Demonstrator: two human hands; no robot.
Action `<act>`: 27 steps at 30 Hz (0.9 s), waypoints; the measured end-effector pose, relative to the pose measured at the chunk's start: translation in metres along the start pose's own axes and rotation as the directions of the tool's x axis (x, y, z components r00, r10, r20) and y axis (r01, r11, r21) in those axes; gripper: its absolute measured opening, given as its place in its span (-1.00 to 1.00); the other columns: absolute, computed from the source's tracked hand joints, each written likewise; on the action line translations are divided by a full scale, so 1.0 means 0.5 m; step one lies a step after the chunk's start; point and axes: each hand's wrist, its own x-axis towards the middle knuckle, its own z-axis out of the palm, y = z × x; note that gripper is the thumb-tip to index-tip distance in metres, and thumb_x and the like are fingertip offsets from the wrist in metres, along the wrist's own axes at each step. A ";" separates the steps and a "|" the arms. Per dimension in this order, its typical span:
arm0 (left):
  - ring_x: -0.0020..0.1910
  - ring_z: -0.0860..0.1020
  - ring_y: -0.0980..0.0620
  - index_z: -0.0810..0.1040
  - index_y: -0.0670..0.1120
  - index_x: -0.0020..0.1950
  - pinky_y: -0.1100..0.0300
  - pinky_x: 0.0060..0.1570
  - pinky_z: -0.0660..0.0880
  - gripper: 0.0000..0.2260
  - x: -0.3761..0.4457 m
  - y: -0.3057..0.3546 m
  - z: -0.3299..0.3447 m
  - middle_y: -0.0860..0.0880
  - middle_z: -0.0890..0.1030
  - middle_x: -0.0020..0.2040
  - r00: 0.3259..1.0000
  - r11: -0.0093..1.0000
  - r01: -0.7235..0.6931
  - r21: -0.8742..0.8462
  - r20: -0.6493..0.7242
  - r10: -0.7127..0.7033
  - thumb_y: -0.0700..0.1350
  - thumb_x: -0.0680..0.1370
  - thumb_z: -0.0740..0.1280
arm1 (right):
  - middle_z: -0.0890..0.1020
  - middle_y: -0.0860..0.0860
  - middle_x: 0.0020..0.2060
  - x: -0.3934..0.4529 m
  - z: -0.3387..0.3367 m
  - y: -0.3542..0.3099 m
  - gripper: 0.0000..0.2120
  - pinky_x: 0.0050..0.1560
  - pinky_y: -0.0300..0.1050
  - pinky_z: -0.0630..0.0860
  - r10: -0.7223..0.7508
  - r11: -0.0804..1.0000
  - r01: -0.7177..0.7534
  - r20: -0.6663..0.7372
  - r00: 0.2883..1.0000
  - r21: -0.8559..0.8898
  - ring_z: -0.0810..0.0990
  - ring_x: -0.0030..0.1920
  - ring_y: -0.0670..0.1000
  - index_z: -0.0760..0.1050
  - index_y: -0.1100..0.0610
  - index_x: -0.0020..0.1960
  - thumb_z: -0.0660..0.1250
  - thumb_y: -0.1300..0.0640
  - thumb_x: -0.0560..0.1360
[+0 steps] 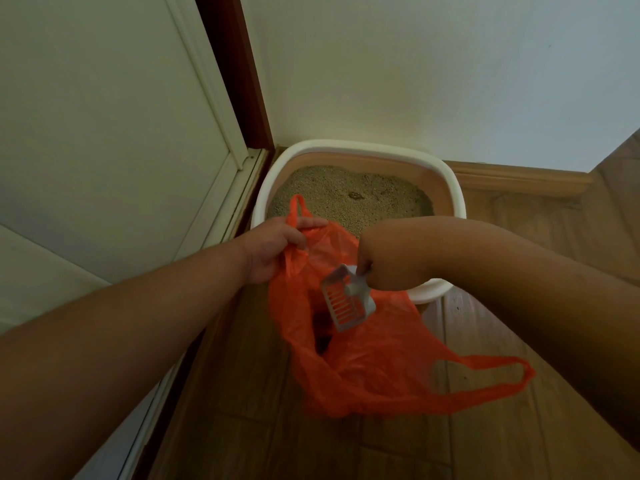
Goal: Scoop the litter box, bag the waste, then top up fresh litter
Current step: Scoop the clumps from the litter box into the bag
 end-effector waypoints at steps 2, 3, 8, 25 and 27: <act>0.25 0.62 -0.28 0.57 0.04 0.43 -0.20 0.33 0.50 -0.38 0.001 -0.001 -0.001 -0.26 0.60 0.34 1.000 0.991 -0.006 0.136 -0.007 0.007 -0.46 0.48 0.24 | 0.72 0.14 0.00 0.004 0.003 0.007 -0.68 0.03 0.10 0.62 0.010 0.999 -0.010 0.012 1.000 0.037 0.68 0.01 0.18 0.67 0.21 0.13 0.25 0.04 0.58; 0.26 0.62 -0.29 0.54 0.07 0.46 -0.21 0.31 0.52 -0.35 0.000 -0.002 0.000 -0.24 0.62 0.31 1.000 0.978 -0.007 0.208 0.003 0.007 -0.47 0.48 0.27 | 0.72 0.15 0.01 0.005 0.001 0.015 -0.67 0.03 0.11 0.62 0.016 0.998 -0.017 0.011 1.000 0.055 0.68 0.02 0.19 0.67 0.21 0.13 0.25 0.04 0.57; 0.03 0.70 -0.15 0.51 0.07 0.44 0.01 -0.03 0.66 -0.37 -0.006 -0.007 0.004 -0.19 0.69 0.18 0.999 0.977 -0.017 0.212 -0.026 0.023 -0.50 0.51 0.26 | 0.69 0.02 -0.26 0.009 -0.017 0.086 -0.79 -0.25 0.01 0.55 0.038 0.895 -0.048 0.032 0.999 0.444 0.57 -0.28 0.09 0.71 -0.05 0.04 0.34 -0.04 0.51; -0.07 0.72 -0.08 0.67 -0.06 0.27 0.04 -0.04 0.67 -0.67 0.044 -0.031 -0.007 -0.19 0.73 0.09 0.987 0.996 -0.002 0.094 -0.160 0.017 -0.37 0.59 0.32 | 0.43 0.05 -0.38 0.084 0.125 0.234 -0.83 -0.53 -0.22 0.16 0.593 0.029 -0.165 0.116 0.797 0.986 0.26 -0.50 -0.06 0.54 0.20 0.01 0.19 0.18 0.61; -0.04 0.73 -0.09 0.66 -0.04 0.27 -0.02 0.07 0.67 -0.66 0.048 -0.033 -0.006 -0.17 0.74 0.09 0.988 0.993 -0.004 0.117 -0.153 0.022 -0.36 0.59 0.33 | 0.44 0.07 -0.36 0.103 0.144 0.232 -0.83 -0.51 -0.20 0.19 0.614 0.010 -0.191 0.144 0.776 0.982 0.28 -0.48 -0.04 0.54 0.21 -0.01 0.18 0.20 0.59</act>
